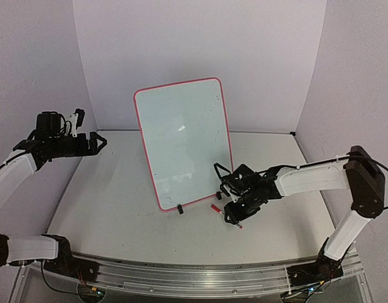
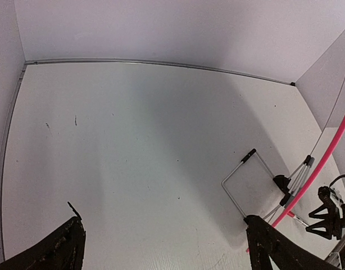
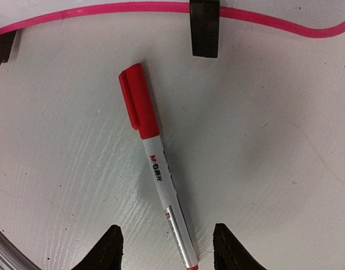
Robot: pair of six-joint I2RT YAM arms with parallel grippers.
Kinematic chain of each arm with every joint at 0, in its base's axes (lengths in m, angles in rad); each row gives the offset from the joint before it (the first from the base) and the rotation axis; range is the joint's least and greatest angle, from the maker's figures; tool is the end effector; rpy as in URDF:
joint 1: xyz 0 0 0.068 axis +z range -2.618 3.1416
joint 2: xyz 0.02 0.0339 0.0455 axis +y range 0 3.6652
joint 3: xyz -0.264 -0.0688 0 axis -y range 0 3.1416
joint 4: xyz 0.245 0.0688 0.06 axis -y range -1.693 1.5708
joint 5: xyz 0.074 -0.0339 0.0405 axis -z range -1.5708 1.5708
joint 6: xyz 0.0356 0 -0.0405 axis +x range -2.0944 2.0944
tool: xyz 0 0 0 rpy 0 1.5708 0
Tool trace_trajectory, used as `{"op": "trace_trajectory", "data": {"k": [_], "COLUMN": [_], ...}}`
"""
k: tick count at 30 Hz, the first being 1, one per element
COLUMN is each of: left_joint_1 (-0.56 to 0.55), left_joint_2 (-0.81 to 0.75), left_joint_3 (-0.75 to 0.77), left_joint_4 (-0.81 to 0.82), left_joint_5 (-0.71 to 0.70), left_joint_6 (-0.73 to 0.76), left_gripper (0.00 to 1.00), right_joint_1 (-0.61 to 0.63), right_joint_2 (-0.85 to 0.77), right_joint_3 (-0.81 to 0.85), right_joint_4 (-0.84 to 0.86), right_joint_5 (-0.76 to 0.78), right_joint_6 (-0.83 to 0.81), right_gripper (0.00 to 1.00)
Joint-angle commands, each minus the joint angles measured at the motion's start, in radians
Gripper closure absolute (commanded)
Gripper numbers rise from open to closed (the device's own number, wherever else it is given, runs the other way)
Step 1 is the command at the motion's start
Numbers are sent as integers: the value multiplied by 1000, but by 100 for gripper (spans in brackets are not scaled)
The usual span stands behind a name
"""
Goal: Write a sentence on the whiteboard
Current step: Pick up the whiteboard marker from the center of the board, then pass from the right arm to the left
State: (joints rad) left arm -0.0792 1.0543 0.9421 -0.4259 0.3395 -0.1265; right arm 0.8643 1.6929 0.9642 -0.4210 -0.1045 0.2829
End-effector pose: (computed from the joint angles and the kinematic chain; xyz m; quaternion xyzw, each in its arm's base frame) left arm 0.2305 -0.0302 0.3201 0.0631 0.8589 -0.1961 0.4690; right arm 0.2047 0.2455 0.1573 -0.2904 0.9325 0.1562 0.1476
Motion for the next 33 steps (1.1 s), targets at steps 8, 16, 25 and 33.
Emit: {"op": "trace_trajectory", "data": {"k": [8,16,25,33], "left_joint_1": [-5,-18,-235,-429], "left_joint_2": [19,18,-55,-104], "left_joint_3": [29,46,43,28], "left_joint_4": [12,-9,-104,-70], "left_joint_5": [16,48,66,155], "left_joint_6": [18,-25,-248,-410], "left_gripper": [1,3,7,9], "right_joint_1": [1,1,51,185], "right_joint_2": [104,90,-205,-235], "right_joint_3": [64,68,33,227], "right_joint_4": [-29,-31,-51,-114], "right_joint_5": [7,-21,-177,-161], "right_joint_6": [-35,-79,-164,-211], "right_gripper": [67,96,100,100]}}
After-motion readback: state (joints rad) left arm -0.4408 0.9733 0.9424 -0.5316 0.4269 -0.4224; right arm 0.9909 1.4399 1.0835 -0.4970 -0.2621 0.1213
